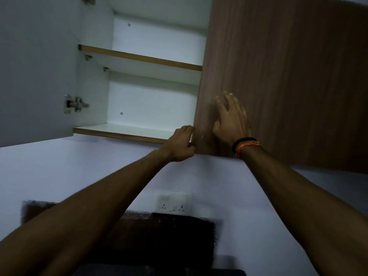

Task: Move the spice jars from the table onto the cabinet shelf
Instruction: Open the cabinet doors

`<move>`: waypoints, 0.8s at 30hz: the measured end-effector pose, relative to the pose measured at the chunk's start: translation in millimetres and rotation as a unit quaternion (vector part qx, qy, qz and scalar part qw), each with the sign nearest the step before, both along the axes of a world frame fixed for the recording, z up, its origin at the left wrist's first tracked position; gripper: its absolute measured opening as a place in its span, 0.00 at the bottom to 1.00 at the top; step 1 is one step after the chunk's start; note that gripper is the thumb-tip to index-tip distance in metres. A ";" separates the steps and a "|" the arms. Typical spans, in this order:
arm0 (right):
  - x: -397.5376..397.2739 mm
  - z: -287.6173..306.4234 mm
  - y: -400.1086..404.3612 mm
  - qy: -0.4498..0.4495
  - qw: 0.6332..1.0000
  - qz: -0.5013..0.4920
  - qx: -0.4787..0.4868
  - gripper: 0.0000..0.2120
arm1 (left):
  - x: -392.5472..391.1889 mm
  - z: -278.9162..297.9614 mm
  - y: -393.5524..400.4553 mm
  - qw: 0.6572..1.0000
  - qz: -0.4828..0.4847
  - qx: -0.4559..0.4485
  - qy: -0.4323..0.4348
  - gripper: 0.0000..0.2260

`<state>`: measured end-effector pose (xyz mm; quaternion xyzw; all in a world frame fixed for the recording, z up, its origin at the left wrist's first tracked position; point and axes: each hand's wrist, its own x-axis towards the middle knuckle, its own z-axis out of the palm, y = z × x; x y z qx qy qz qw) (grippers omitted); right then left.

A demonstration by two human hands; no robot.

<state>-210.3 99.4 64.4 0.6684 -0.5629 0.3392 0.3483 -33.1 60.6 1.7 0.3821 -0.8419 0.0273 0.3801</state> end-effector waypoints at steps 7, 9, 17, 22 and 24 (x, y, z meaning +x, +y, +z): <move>-29.5 -1.6 -25.6 0.007 0.998 -0.026 0.052 0.39 | -35.2 27.8 -35.0 0.996 -0.004 0.045 0.073 0.31; -32.6 -2.0 -33.3 0.002 0.997 -0.026 0.068 0.40 | -41.3 29.3 -42.8 0.994 -0.015 0.060 0.089 0.39; -34.8 -8.6 -50.5 -0.040 0.983 -0.047 0.173 0.40 | -39.8 26.3 -67.5 0.949 -0.121 0.174 0.232 0.47; -29.7 -13.8 -48.2 -0.048 0.987 -0.054 0.144 0.37 | -31.1 22.8 -62.3 0.926 -0.129 0.231 0.268 0.36; -23.8 -13.6 -43.5 -0.067 0.989 -0.049 0.119 0.35 | -29.3 20.7 -55.0 0.923 -0.127 0.226 0.282 0.27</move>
